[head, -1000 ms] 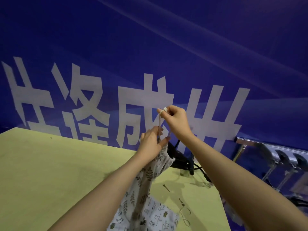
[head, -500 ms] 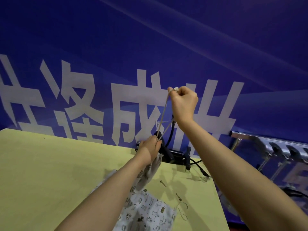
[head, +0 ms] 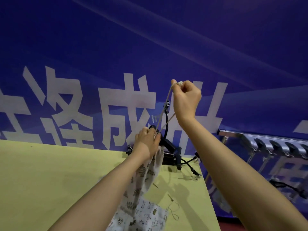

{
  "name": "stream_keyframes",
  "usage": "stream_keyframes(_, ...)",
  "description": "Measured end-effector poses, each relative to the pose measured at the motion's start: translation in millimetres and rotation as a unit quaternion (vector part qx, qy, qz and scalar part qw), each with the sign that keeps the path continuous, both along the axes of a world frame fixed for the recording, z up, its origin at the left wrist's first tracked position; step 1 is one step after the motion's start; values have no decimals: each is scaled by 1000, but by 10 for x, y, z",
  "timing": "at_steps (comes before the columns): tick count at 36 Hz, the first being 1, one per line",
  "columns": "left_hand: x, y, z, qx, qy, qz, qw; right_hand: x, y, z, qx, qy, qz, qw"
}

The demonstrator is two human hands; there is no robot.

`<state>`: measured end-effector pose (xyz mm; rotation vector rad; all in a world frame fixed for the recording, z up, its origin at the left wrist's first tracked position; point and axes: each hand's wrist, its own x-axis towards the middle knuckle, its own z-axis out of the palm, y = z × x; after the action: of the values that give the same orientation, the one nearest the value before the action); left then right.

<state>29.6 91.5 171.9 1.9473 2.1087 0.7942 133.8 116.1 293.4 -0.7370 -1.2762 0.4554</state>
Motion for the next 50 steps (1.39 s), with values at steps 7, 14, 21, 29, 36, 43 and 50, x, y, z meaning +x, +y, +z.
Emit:
stream_keyframes(7, 497, 111, 281, 43, 40, -28, 998, 510, -54, 314, 28, 12, -6, 1000)
stream_keyframes(14, 1355, 108, 474, 55, 63, -62, 995, 1367, -149, 480, 35, 20, -36, 999)
stream_keyframes(21, 2385, 56, 600, 64, -3, -93, 994, 2382, -220, 522, 21, 15, -65, 998)
stream_keyframes(29, 3403, 23, 428, 43, -121, -182, 975, 3397, -287, 308, 4, 10, -75, 997)
stream_keyframes(36, 4081, 45, 252, -10, -177, -225, 958, 4055, -264, 38, -79, -29, -118, 989)
stream_keyframes(43, 4479, 156, -13, -41, -242, -225, 943, 4538, -165, -497, -211, -92, -149, 962)
stream_keyframes(50, 4872, 331, -516, -107, -283, -247, 921, 4910, -70, -1105, -324, -106, -175, 924)
